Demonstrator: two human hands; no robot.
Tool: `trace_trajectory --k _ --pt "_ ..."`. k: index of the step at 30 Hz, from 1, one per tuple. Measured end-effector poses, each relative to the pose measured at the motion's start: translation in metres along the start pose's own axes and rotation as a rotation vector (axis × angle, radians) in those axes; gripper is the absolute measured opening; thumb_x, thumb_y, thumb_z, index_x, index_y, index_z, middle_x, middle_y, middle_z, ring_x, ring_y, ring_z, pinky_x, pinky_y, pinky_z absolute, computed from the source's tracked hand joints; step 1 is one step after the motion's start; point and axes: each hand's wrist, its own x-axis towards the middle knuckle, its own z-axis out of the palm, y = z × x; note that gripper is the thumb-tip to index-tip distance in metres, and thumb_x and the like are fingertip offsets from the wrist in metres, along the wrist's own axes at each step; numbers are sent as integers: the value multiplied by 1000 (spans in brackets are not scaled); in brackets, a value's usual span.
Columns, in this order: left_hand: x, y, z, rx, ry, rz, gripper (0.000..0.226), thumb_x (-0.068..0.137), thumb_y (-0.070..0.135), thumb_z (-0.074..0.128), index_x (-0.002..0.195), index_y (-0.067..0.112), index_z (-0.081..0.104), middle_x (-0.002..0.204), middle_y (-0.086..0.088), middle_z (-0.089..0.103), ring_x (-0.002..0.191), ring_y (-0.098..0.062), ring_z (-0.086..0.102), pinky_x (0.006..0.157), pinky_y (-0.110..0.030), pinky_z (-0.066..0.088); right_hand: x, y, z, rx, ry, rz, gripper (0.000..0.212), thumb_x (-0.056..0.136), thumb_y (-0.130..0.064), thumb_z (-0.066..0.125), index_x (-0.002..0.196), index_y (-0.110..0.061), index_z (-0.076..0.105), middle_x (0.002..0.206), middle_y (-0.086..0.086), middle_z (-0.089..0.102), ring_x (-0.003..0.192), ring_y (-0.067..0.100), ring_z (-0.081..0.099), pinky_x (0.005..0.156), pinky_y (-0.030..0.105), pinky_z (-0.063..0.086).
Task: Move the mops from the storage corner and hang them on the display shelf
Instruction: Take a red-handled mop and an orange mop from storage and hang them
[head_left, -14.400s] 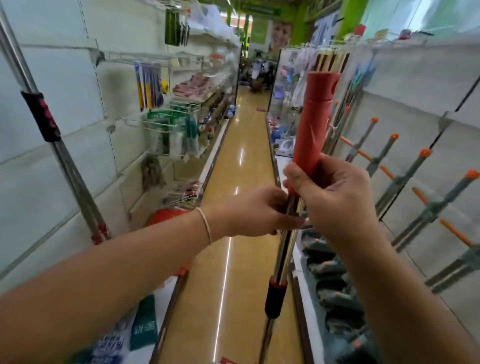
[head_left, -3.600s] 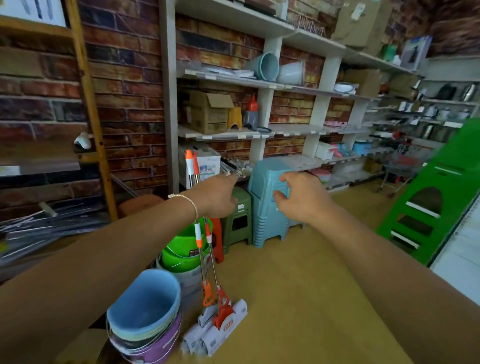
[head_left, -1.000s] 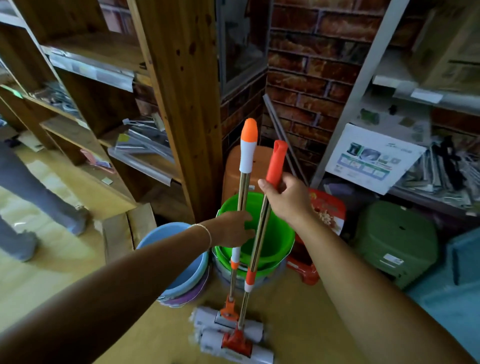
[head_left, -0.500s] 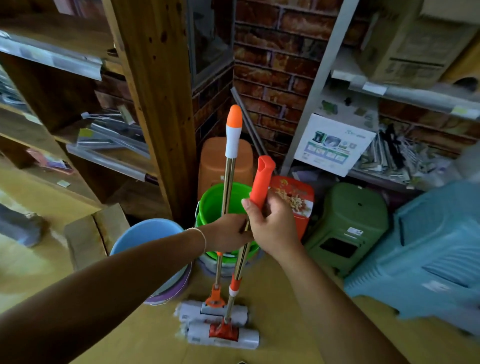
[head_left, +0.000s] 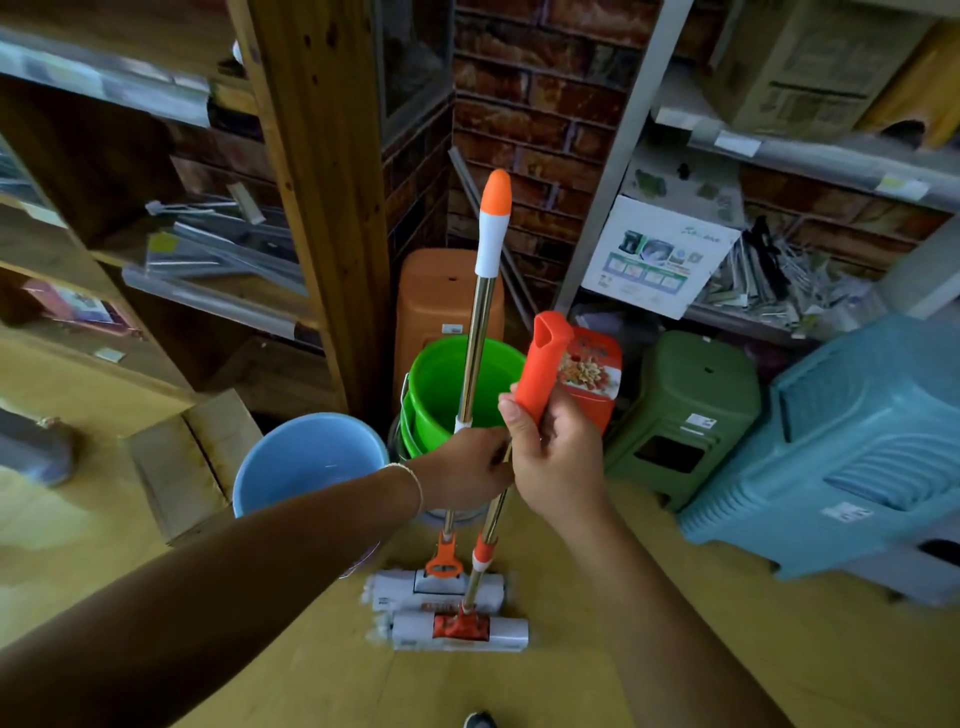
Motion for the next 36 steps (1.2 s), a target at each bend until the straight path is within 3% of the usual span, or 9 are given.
trace_trajectory --k 6,10,16,19,24,26,29,32,36 --pt "0 1 4 -35 16 -34 10 91 14 53 91 6 60 83 -12 65 82 -31 63 70 -36 50 1 2 -3 -51 -7 -32 17 94 -29 66 89 -43 58 82 -17 68 82 1 66 69 13 49" --pt "6 13 5 -41 17 -53 27 87 28 49 94 3 59 83 -10 64 78 -26 61 70 -34 49 10 8 -15 -46 -47 -38 12 94 -31 66 91 -39 58 82 -12 68 80 2 66 67 13 49" --pt "14 25 24 -12 84 -98 11 93 16 54 89 6 57 79 -6 60 73 -18 55 60 -18 38 11 22 -34 16 -100 -34 7 94 -33 65 93 -38 59 84 -9 70 80 2 67 70 14 50" --pt "13 33 29 7 101 -119 8 94 12 53 86 11 54 73 -2 55 72 -19 52 55 -13 34 10 30 -38 72 -135 -22 12 90 -51 57 94 -40 60 88 -4 73 86 7 70 78 25 54" --pt "0 43 40 -27 176 -205 32 88 25 51 99 -2 65 93 -18 69 85 -27 63 69 -30 45 3 28 -38 98 -180 -46 32 88 -60 47 92 -30 58 79 -2 67 77 16 66 76 46 54" --pt "-9 51 40 -20 225 -200 24 92 19 54 101 0 67 95 -15 70 86 -20 62 65 -21 40 -1 15 -39 142 -190 -98 37 90 -54 45 91 -19 55 75 1 62 71 18 63 72 47 51" --pt "-25 66 25 -60 314 -206 28 88 27 62 95 1 70 90 -15 72 78 -10 57 59 -13 43 -1 -12 -42 211 -207 -158 29 91 -51 46 88 -22 53 71 -3 58 66 19 60 66 46 51" --pt "-44 79 4 -196 395 -204 47 74 41 63 88 -3 68 86 -23 68 75 -10 55 75 -37 52 4 -47 -46 247 -239 -193 28 90 -55 46 86 -28 52 72 1 59 67 24 61 65 48 52" --pt "-74 95 -19 -232 374 -219 48 76 39 68 90 -6 63 77 -11 60 72 -11 50 75 -44 52 0 -89 -43 309 -317 -206 35 86 -61 48 83 -26 55 71 7 60 67 25 62 65 44 54"
